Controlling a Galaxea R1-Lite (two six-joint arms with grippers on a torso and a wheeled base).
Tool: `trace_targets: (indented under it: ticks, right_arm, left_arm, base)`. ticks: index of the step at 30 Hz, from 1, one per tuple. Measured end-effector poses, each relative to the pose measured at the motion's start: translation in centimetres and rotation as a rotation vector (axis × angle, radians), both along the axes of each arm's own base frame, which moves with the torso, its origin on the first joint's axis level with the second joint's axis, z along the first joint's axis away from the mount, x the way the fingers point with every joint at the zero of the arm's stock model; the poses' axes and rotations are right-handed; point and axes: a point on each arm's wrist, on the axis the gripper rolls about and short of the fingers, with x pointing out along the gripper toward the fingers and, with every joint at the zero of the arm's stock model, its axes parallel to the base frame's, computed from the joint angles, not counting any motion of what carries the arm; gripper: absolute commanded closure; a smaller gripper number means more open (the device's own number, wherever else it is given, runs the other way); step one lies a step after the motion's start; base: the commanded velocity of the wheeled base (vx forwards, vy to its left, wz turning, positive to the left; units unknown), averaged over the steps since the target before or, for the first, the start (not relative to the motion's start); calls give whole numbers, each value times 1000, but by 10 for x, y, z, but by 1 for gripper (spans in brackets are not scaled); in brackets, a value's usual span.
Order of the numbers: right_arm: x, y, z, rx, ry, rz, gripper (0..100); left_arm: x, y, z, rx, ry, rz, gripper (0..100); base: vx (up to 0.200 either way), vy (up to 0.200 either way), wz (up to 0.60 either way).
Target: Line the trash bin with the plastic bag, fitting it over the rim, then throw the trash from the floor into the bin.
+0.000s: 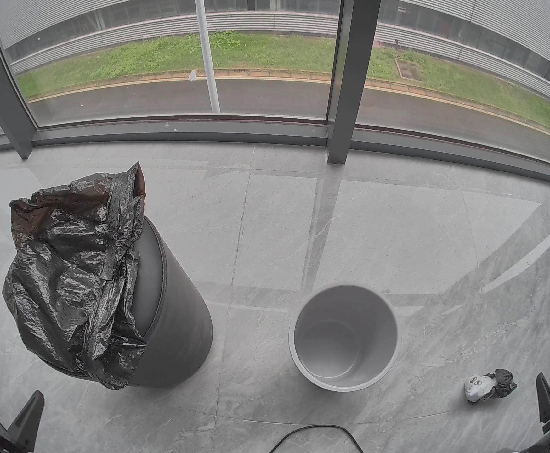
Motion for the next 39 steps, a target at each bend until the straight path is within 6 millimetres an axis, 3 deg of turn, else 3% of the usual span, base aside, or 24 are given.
trace_targets:
  ticks: [7,15,25,32,39]
  right_arm:
    - [0,0,0,0,0,0,0]
    - [0,0,0,0,0,0,0]
    - [2,0,0,-1,25,2,0]
    - [3,0,1,-2,37,3,0]
    - [3,0,1,-2,37,3,0]
  left_arm:
    - [40,-6,18,-36,247,-125,0]
    - [84,-16,11,-6,500,-165,0]
    - [129,-26,14,6,535,-178,0]
    - [149,-29,11,26,583,-153,0]
    - [154,-28,6,60,605,-98,0]
  base:
    - [0,0,0]
    - [0,0,0]
    - [0,0,0]
    - [0,0,0]
    - [0,0,0]
